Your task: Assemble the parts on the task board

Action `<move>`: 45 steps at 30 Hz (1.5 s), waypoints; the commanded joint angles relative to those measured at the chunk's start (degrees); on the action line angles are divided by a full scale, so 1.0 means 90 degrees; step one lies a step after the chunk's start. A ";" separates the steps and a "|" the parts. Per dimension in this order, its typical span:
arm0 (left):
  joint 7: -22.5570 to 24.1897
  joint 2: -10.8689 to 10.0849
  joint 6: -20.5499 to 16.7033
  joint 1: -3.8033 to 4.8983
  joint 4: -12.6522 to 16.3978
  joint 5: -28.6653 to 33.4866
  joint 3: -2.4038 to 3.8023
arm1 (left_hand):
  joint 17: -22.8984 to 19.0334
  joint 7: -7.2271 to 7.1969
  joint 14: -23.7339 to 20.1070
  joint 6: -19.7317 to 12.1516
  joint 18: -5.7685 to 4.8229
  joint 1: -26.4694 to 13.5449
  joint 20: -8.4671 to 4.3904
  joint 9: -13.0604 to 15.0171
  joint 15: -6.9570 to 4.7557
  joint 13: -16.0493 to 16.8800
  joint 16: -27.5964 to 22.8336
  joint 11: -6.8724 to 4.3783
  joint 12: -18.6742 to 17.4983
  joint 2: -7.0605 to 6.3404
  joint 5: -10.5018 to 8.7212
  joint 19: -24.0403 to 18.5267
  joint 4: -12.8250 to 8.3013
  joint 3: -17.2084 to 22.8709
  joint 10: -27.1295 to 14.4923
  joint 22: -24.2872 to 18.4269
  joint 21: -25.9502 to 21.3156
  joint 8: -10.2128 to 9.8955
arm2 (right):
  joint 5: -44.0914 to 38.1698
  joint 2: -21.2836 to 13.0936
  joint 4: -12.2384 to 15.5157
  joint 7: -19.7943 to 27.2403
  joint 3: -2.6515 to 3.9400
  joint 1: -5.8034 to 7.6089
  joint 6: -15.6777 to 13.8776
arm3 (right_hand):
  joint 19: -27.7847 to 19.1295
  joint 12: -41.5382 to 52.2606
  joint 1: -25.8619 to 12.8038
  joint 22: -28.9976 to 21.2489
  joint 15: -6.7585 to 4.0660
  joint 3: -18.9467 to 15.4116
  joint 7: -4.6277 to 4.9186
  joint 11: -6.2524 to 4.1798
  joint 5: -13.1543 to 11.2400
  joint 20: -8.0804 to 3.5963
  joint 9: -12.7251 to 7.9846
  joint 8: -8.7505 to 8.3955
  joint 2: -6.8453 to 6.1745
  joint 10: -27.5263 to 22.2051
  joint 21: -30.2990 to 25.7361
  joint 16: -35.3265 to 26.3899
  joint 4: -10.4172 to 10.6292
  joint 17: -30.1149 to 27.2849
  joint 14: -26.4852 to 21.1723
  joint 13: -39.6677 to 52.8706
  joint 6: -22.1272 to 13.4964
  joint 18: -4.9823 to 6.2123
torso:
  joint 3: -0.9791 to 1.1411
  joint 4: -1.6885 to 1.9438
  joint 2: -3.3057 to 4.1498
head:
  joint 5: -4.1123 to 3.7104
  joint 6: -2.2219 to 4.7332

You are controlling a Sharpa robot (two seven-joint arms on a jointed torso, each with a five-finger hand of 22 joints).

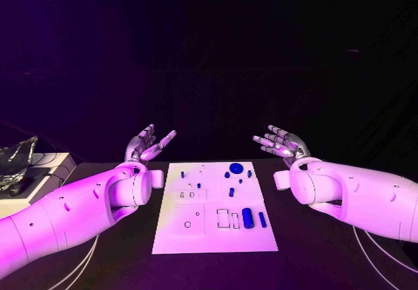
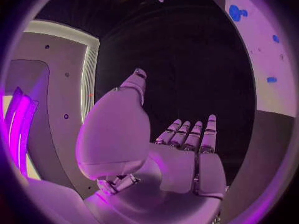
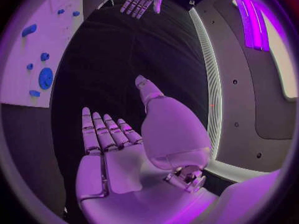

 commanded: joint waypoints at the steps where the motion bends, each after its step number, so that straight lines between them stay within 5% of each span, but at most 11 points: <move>1: -0.0228 0.0061 0.0619 -0.0003 -0.0098 -0.0391 0.0036 | 0.0014 0.0047 0.0080 0.0136 0.0138 0.0350 0.0059 0.0017 0.0114 0.0013 0.0038 0.0052 0.0030 -0.0060 0.0044 0.0131 0.0095 0.0022 0.0111 0.0016 0.0044 0.0051 | -0.0390 0.0025 -0.0151 -0.0505 -0.0076 0.0107 0.0967 | 0.1789 0.0075 0.0781 0.0162 -0.0137 -0.0016 0.0870 -0.0069 -0.0201 -0.0062 0.0042 0.0079 0.0093 0.0902 0.0583 0.0111 -0.0519 0.0080 0.1573 0.0053 0.0606 0.0332 | -0.0002 0.0001 -0.0001 | -0.0001 0.0000; 5: -0.0231 0.0063 0.0624 -0.0003 -0.0104 -0.0394 0.0038 | 0.0052 0.0178 0.0568 0.0545 0.0125 0.0423 0.0092 0.0052 0.0197 0.0047 0.0094 0.0237 0.0070 0.0072 0.0019 0.0248 0.0072 0.0147 0.0595 0.0036 0.0101 0.0102 | -0.0423 0.0031 -0.0218 -0.0568 -0.0118 0.0162 0.1071 | 0.2270 0.0125 0.0947 0.0152 -0.0317 -0.0058 0.0752 -0.0242 -0.0251 -0.0202 0.0097 0.0144 0.0209 0.2105 0.0727 0.0153 -0.0700 0.0132 0.2791 0.0104 0.1607 0.0350 | -0.0002 0.0001 -0.0001 | -0.0001 0.0000; 7: -0.0186 -0.0066 0.0880 -0.0014 -0.0002 -0.0391 0.0034 | 0.0072 0.0211 0.0888 0.0830 0.0117 0.0456 0.0094 0.0071 0.0210 0.0066 0.0111 0.0303 0.0089 0.0156 0.0007 0.0490 0.0083 0.0226 0.0880 0.0069 0.0179 0.0124 | -0.2263 0.0006 -0.0410 -0.0317 -0.0117 0.0191 0.0844 | 0.2538 0.0154 0.0984 0.0162 -0.0428 -0.0049 0.0670 -0.0343 -0.0247 -0.0301 0.0119 0.0165 0.0258 0.2826 0.0813 0.0186 -0.0750 0.0159 0.3579 0.0129 0.2131 0.0373 | -0.0014 0.0001 0.0020 | -0.0023 -0.0177; 11: -0.0155 -0.0139 0.1037 -0.0019 0.0082 -0.0420 0.0031 | 0.0201 0.0338 0.3155 0.2339 0.0386 0.0538 -0.0028 0.0157 0.0073 0.0162 0.0286 0.0527 0.0223 0.0655 -0.0022 0.2742 -0.0019 0.0527 0.2727 0.0370 0.0904 0.0236 | -0.3204 0.0032 -0.0526 -0.0358 -0.0114 0.0222 0.0746 | 0.3224 0.0209 0.0940 0.0203 -0.0735 0.0076 0.0487 -0.0591 -0.0216 -0.0612 0.0178 0.0231 0.0328 0.4441 0.1040 0.0238 -0.0835 0.0184 0.4743 0.0181 0.3483 0.0407 | -0.0044 0.0036 0.0067 | -0.0046 -0.0203; 14: -0.0180 -0.0287 0.1166 -0.0022 0.0295 -0.0445 0.0030 | 0.0324 0.0380 0.4999 0.2873 0.0620 0.0538 -0.0152 0.0168 -0.0149 0.0200 0.0540 0.0444 0.0225 0.0857 -0.0032 0.3398 -0.0208 0.0529 0.3739 0.0479 0.1253 0.0230 | -0.4336 0.0029 -0.0530 -0.0385 -0.0081 0.0241 0.0603 | 0.3435 0.0213 0.0901 0.0218 -0.0842 0.0244 0.0459 -0.0663 -0.0190 -0.0764 0.0195 0.0233 0.0314 0.4695 0.1118 0.0210 -0.0905 0.0187 0.5051 0.0182 0.3989 0.0355 | -0.0052 0.0070 0.0142 | -0.0077 -0.0192; 17: -0.0211 -0.0454 0.1275 -0.0027 0.0539 -0.0477 0.0030 | 0.0339 0.0371 0.5567 0.3642 0.0672 0.0493 -0.0253 0.0206 -0.0310 0.0270 0.0531 0.0297 0.0315 0.1065 -0.0032 0.3752 -0.0491 0.0464 0.5094 0.0500 0.1416 0.0267 | -0.5030 0.0024 -0.0526 -0.0480 -0.0042 0.0258 0.0514 | 0.3743 0.0224 0.0835 0.0286 -0.0999 0.0374 0.0394 -0.0775 -0.0188 -0.0953 0.0217 0.0262 0.0225 0.4989 0.1298 0.0272 -0.0972 0.0211 0.5448 0.0186 0.4344 0.0329 | -0.0039 0.0110 0.0208 | -0.0096 -0.0184; 22: -0.0293 -0.0762 0.1448 -0.0031 0.0973 -0.0556 0.0031 | 0.0499 0.0267 0.6493 0.5041 0.0634 0.0401 -0.0539 0.0259 -0.0615 0.0258 0.0517 0.0049 0.0262 0.1316 -0.0040 0.4359 -0.0885 0.0319 0.5901 0.0588 0.1753 0.0306 | -0.5843 0.0078 -0.0620 -0.0810 -0.0013 0.0295 0.0537 | 0.4296 0.0261 0.0811 0.0562 -0.1340 0.0385 0.0197 -0.1041 -0.0173 -0.1294 0.0270 0.0360 0.0165 0.5674 0.1836 0.0439 -0.1001 0.0290 0.6341 0.0204 0.5183 0.0310 | -0.0060 0.0181 0.0328 | -0.0199 -0.0167; 27: -0.0330 -0.1003 0.1616 -0.0031 0.1336 -0.0626 0.0045 | 0.0740 0.0217 0.7218 0.5340 0.0621 0.0395 -0.0814 0.0272 -0.0843 0.0268 0.0686 -0.0071 0.0282 0.1385 -0.0037 0.4865 -0.1052 0.0282 0.6164 0.0752 0.2142 0.0309 | -0.6771 0.0195 -0.0818 -0.1379 -0.0002 0.0380 0.0824 | 0.4649 0.0198 0.0748 0.0980 -0.1648 0.0221 -0.0051 -0.1359 0.0048 -0.1694 0.0299 0.0343 0.0068 0.6511 0.2524 0.0559 -0.0968 0.0419 0.7154 0.0206 0.5736 0.0170 | -0.0093 0.0265 0.0447 | -0.0272 -0.0165; 32: -0.0329 -0.1145 0.1698 -0.0032 0.1610 -0.0656 0.0117 | 0.1125 0.0191 0.7535 0.5411 0.0297 0.0343 -0.1241 0.0271 -0.0964 0.0266 0.0835 -0.0123 0.0279 0.1437 -0.0036 0.4948 -0.1227 0.0228 0.6244 0.1047 0.2675 0.0303 | -0.7591 0.0356 -0.1028 -0.1808 0.0003 0.0472 0.1038 | 0.4986 0.0226 0.0693 0.1482 -0.1843 0.0079 -0.0076 -0.1456 0.0109 -0.1995 0.0270 0.0275 -0.0033 0.6634 0.3266 0.1580 -0.0938 0.0964 0.7304 0.0221 0.5755 0.0130 | -0.0141 0.0343 0.0562 | -0.0338 -0.0138; 40: -0.0320 -0.1293 0.1750 -0.0033 0.1942 -0.0668 0.0207 | 0.1776 0.0179 0.7304 0.5400 0.0153 0.0290 -0.1413 0.0271 -0.1009 0.0268 0.1449 -0.0136 0.0282 0.1452 -0.0036 0.4488 -0.1344 0.0225 0.6234 0.1559 0.3558 0.0305 | -0.8459 0.0685 -0.1329 -0.2259 0.0010 0.0559 0.1504 | 0.5596 0.0263 0.0382 0.2223 -0.1889 0.0268 -0.0013 -0.1263 0.0158 -0.2095 0.0273 0.0274 -0.0199 0.5844 0.4249 0.4364 -0.0860 0.2381 0.7235 0.0218 0.5432 0.0297 | -0.0194 0.0475 0.0712 | -0.0416 -0.0108; 45: -0.0362 -0.1336 0.1750 -0.0032 0.2036 -0.0670 0.0237 | 0.1856 0.0150 0.7288 0.5388 0.0185 0.0276 -0.1404 0.0271 -0.1020 0.0268 0.1600 -0.0150 0.0281 0.1441 -0.0037 0.4444 -0.1341 0.0206 0.6220 0.1636 0.3746 0.0305 | -0.8841 0.0901 -0.1609 -0.2480 0.0010 0.0573 0.1632 | 0.6099 0.0216 0.0188 0.4566 -0.1811 0.0367 -0.0028 -0.1198 0.0167 -0.2024 0.0274 0.0269 -0.0434 0.5530 0.6074 0.5205 -0.0772 0.3129 0.6962 0.0204 0.5325 0.0288 | -0.0216 0.0536 0.0773 | -0.0471 -0.0097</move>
